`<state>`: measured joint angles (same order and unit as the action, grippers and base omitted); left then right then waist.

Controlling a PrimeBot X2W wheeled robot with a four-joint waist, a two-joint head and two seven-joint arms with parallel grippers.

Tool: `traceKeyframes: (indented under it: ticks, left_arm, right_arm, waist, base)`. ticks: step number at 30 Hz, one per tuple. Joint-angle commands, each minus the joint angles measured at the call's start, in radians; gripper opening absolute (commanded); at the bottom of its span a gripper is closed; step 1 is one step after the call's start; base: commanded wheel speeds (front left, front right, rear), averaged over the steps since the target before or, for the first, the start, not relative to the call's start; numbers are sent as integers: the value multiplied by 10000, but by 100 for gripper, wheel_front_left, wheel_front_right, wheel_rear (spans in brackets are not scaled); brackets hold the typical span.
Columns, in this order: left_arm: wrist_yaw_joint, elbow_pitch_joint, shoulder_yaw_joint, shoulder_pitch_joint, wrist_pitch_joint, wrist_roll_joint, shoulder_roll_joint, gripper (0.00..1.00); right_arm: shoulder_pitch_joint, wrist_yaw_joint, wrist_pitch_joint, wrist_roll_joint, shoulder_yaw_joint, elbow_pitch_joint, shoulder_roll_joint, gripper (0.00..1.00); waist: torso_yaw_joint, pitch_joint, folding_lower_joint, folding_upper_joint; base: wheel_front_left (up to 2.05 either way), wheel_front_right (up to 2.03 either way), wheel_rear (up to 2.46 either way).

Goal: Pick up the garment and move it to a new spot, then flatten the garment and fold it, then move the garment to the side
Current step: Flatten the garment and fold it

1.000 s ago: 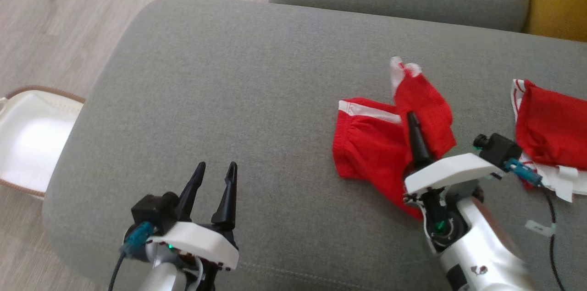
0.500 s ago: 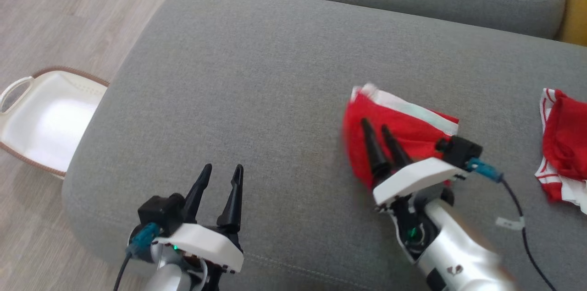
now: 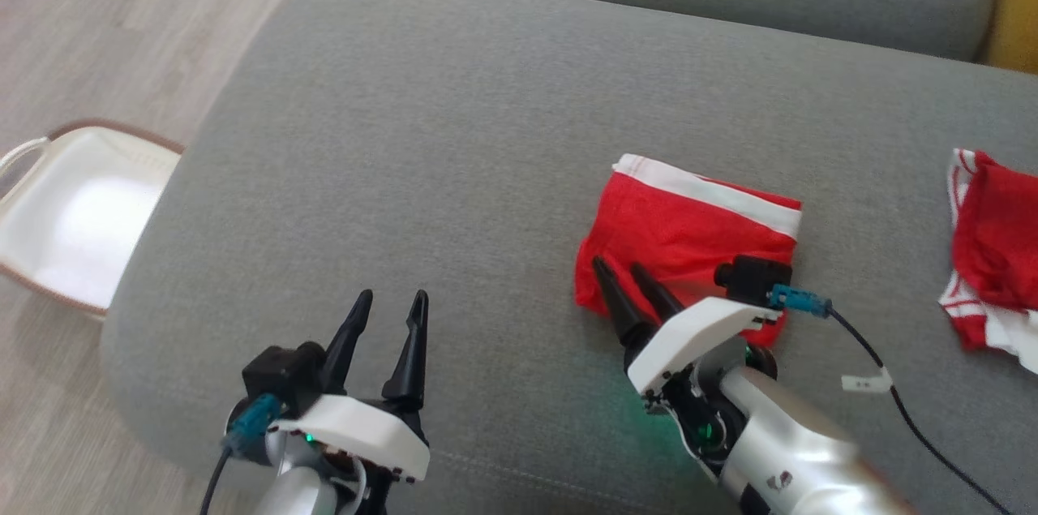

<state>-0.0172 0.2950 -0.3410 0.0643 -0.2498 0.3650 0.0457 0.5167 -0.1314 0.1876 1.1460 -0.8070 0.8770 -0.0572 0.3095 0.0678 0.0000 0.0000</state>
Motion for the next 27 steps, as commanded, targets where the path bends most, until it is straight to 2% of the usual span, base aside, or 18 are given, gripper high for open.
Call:
traceKeyframes:
  ticks: [1,5,9,12,13,14,19,22,23,27]
  left_arm:
    - [30,-332,335,213,-120,35,45,100]
    - [25,-450,476,288,-120,3,45,100]
    - [17,-771,726,359,-120,41,45,100]
    - [-9,-1179,939,435,-120,118,45,100]
    - [-25,-1456,1069,498,-120,108,45,100]
    - [-39,-1577,1122,524,-120,107,45,100]
    - [-106,-2025,1319,670,-120,64,45,100]
    - [-153,-2138,1388,701,-120,33,45,100]
    - [-153,-2138,1388,701,-120,33,45,100]
    - [-228,-2123,1429,653,-120,-2,45,100]
  right_arm:
    - [409,7,94,30,-176,-126,70,100]
    - [966,7,533,-772,-425,278,70,100]
    - [1508,7,726,-2240,37,766,25,100]
    - [1629,7,736,-3853,1127,307,-351,100]
    - [1370,7,737,-5044,1952,-238,-600,100]
    - [1160,7,738,-5650,2382,-546,-700,100]
    - [-281,7,739,-8272,4648,-2260,-735,100]
    - [-1221,7,740,-9498,5837,-3342,-463,100]
    - [-1221,7,740,-9498,5837,-3342,-463,100]
    - [-2299,7,740,-10586,6948,-4562,-110,100]
  waist:
    - [-162,19,0,0]
    - [-604,-30,0,0]
    - [-1182,-108,0,0]
    - [-1637,-116,0,0]
    - [-1927,-119,0,0]
    - [-2059,-119,0,0]
    - [-2626,-92,0,0]
    - [-2931,-93,0,0]
    - [-2931,-93,0,0]
    - [-3272,-116,0,0]
  base:
    - [0,0,0]
    - [0,0,0]
    - [0,0,0]
    - [0,0,0]
    - [0,0,0]
    - [0,0,0]
    - [0,0,0]
    - [0,0,0]
    - [0,0,0]
    - [0,0,0]
